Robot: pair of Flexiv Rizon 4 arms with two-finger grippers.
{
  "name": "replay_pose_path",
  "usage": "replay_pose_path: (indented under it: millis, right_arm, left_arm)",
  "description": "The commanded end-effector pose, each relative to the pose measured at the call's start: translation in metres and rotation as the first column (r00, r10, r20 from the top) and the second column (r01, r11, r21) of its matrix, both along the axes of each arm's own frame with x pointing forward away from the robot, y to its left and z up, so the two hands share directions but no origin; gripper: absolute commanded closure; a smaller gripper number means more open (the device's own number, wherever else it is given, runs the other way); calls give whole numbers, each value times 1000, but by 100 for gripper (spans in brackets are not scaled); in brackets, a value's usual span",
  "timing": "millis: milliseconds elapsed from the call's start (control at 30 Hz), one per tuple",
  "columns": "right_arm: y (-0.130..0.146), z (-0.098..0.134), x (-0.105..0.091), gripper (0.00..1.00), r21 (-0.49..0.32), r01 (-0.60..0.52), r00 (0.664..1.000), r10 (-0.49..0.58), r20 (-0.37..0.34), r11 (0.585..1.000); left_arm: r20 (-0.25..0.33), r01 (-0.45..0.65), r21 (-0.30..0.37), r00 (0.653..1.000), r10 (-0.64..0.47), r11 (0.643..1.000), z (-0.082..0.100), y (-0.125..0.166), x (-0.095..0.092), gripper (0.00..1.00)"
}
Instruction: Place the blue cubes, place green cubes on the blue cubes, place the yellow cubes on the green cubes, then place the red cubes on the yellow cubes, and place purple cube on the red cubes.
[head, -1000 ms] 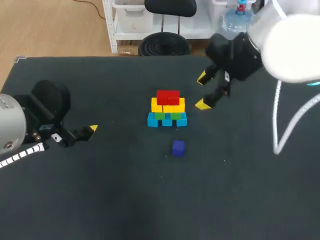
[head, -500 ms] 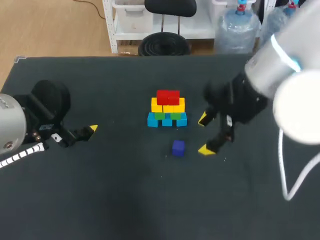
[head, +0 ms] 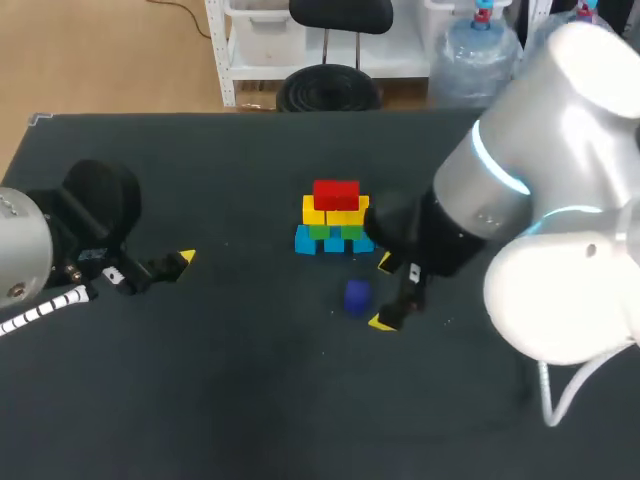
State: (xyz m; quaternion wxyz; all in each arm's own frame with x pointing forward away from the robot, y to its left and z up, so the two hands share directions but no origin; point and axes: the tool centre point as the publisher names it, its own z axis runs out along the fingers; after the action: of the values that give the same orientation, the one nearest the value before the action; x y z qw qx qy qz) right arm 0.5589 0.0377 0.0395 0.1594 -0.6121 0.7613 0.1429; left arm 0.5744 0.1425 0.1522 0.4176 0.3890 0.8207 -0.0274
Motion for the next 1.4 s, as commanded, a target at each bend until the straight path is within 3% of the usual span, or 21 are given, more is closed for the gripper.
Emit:
replay_pose_path:
  millis: [33,267,600,967,1400]
  right_arm:
    - [8,-9,10,0,-15,-12,999,11,-31,1000]
    - [8,-18,20,2,-38,-10,999,8,-54,999]
    - [13,-31,25,11,-107,-38,998,33,-55,994]
    - [19,-39,28,33,-170,-47,998,40,-45,984]
    - [18,-42,33,38,-193,-26,999,17,-47,981]
  left_arm:
    - [8,-11,3,1000,11,1000,-2,-2,-1,0]
    - [8,-11,3,1000,11,1000,-2,-2,-1,0]
    - [8,-11,3,1000,11,1000,-2,-2,-1,0]
    - [8,-11,3,1000,11,1000,-2,-2,-1,0]
    - [8,-11,3,1000,11,1000,-2,-2,-1,0]
